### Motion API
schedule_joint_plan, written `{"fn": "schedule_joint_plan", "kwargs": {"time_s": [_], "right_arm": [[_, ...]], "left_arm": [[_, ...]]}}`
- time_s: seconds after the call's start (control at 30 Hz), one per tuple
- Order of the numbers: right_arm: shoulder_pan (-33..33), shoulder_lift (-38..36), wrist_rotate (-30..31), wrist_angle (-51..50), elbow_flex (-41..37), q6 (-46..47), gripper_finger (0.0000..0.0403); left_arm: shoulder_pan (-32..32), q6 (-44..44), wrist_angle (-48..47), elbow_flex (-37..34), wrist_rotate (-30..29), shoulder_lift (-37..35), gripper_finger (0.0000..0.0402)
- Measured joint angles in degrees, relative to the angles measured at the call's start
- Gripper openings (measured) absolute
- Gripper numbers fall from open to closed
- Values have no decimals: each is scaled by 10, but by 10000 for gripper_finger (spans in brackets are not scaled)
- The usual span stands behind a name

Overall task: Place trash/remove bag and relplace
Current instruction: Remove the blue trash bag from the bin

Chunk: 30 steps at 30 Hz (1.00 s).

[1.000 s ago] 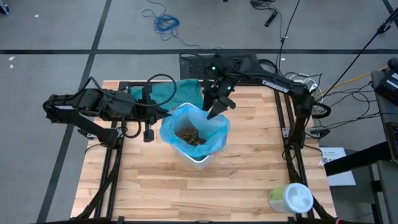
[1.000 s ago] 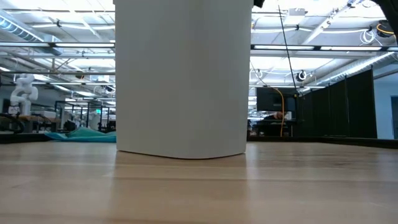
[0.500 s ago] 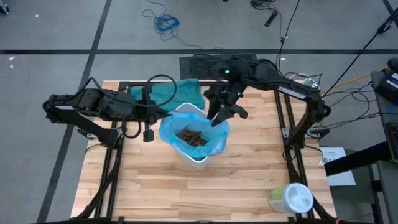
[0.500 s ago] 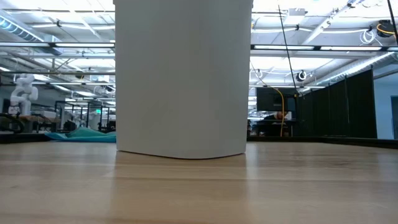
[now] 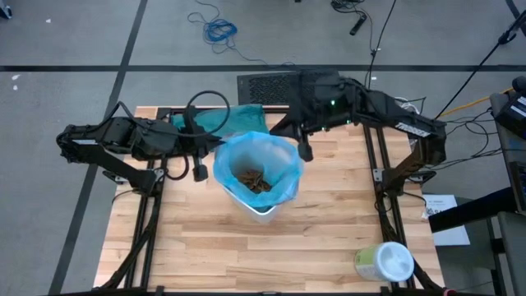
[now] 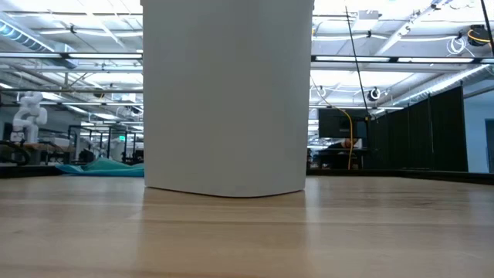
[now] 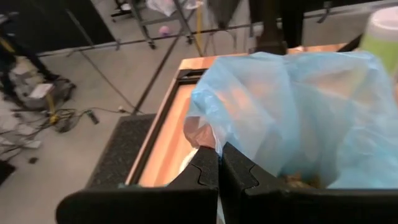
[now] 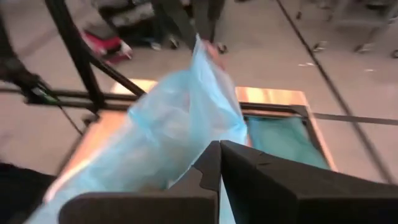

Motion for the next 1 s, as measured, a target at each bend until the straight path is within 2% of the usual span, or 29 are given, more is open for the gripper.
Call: {"fn": "schedule_joint_plan", "kwargs": {"time_s": [0.1,0.23,0.33,0.47,0.6,0.87,0.93,1.0], "right_arm": [[26,3,54,-21,0,-28,1],[65,5,134,-32,0,-52,0],[85,4,146,-3,0,-49,0],[100,12,131,55,0,-43,12],[107,37,133,98,0,-61,60],[91,99,139,178,0,-70,201],[85,112,142,183,0,-73,217],[81,120,154,182,0,-75,214]], "left_arm": [[0,4,0,0,-25,0,0],[0,11,-3,5,-30,0,0],[0,11,-1,18,-9,0,0],[0,10,3,32,39,0,0],[-2,6,5,34,52,1,0],[-2,11,2,35,56,20,0],[-2,11,1,35,56,22,0],[-2,11,0,35,56,22,0]]}}
